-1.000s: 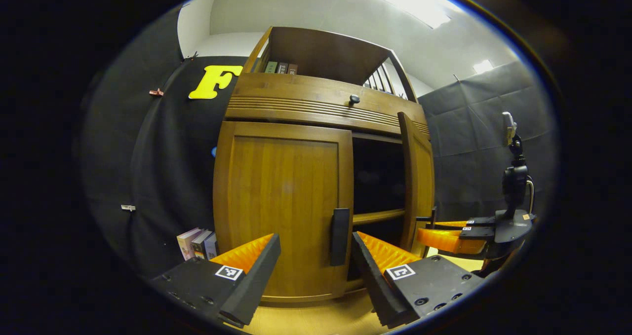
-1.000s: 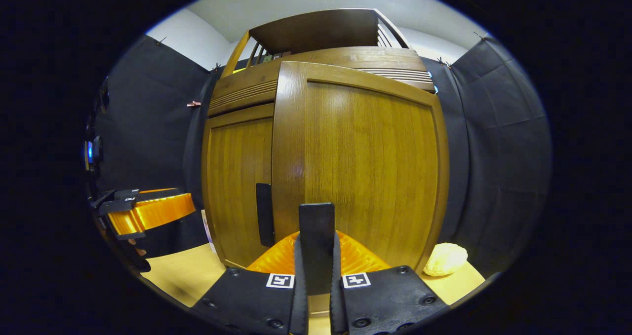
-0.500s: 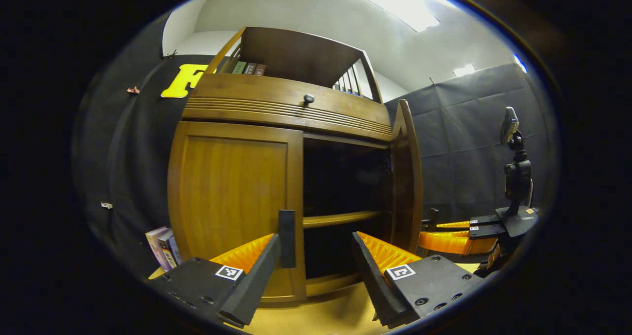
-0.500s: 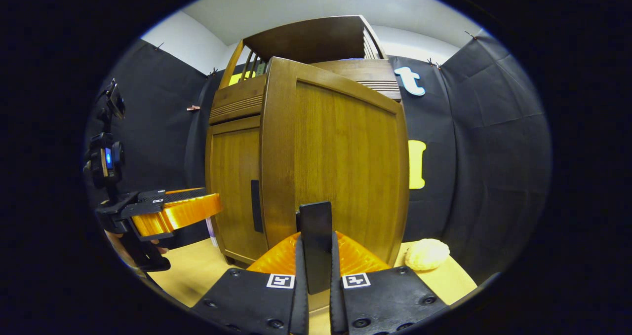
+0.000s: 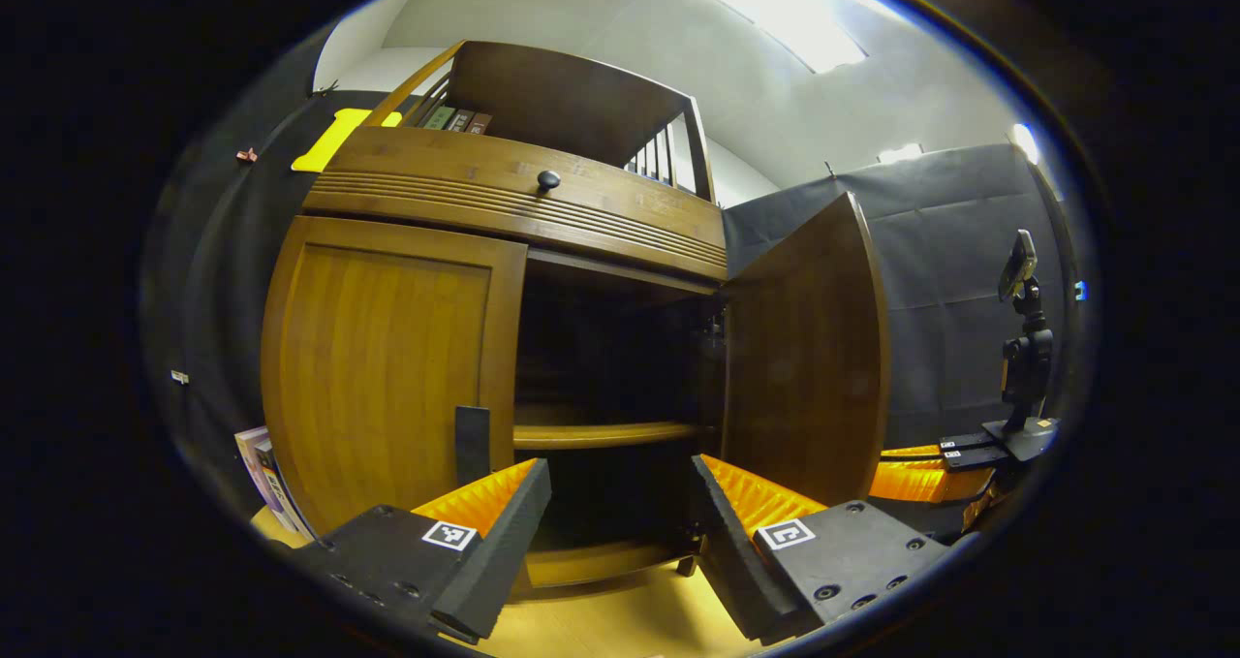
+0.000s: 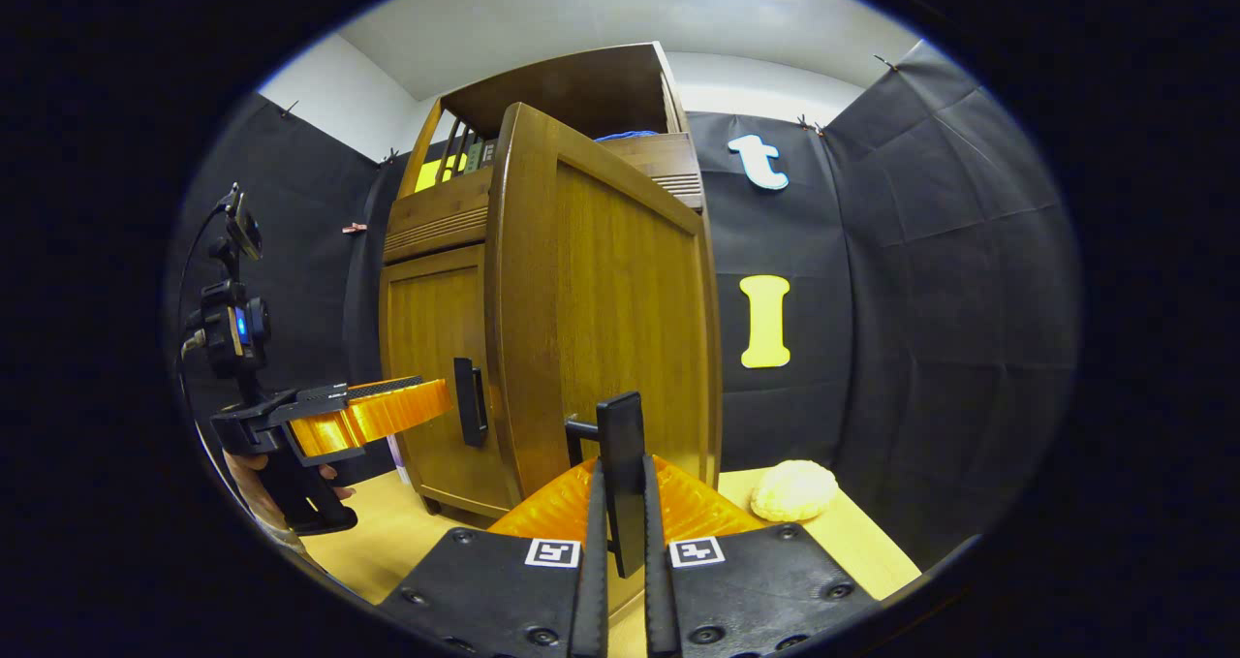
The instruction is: Open the right door of the double-door shoe cabinet with the right hand, and open the left door with the left hand.
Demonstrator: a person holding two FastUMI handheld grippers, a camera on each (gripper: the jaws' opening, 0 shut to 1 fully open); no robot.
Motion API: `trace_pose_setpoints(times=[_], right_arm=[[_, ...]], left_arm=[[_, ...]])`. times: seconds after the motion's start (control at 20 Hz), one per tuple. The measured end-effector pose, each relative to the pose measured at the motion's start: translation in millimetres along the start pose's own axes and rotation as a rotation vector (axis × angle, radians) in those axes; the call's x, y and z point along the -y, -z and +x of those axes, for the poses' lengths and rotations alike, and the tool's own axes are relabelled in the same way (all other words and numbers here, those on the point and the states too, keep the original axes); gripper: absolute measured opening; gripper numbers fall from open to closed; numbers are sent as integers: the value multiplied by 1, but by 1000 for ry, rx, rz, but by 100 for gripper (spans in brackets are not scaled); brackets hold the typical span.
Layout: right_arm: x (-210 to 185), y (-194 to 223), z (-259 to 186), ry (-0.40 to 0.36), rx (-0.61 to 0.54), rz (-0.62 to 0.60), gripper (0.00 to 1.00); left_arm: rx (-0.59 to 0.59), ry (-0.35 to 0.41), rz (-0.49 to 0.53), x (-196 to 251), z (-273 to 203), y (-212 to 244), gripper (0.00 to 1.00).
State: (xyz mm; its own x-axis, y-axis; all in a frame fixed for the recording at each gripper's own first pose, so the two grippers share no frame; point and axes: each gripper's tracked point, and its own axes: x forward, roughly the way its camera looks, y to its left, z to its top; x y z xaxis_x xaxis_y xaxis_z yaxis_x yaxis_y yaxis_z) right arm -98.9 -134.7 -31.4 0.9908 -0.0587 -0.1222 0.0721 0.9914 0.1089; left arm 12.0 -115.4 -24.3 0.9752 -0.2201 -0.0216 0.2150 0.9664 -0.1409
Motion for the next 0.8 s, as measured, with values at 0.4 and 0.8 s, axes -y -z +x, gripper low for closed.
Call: trace_pose_setpoints(times=[0.4,0.8], right_arm=[[67,-11,-18,107,53,-55,14],[107,-30,-50,201,118,-36,13]], left_arm=[[-10,-61,47,8,6,3,87],[-27,-160,55,-18,17,10,87]])
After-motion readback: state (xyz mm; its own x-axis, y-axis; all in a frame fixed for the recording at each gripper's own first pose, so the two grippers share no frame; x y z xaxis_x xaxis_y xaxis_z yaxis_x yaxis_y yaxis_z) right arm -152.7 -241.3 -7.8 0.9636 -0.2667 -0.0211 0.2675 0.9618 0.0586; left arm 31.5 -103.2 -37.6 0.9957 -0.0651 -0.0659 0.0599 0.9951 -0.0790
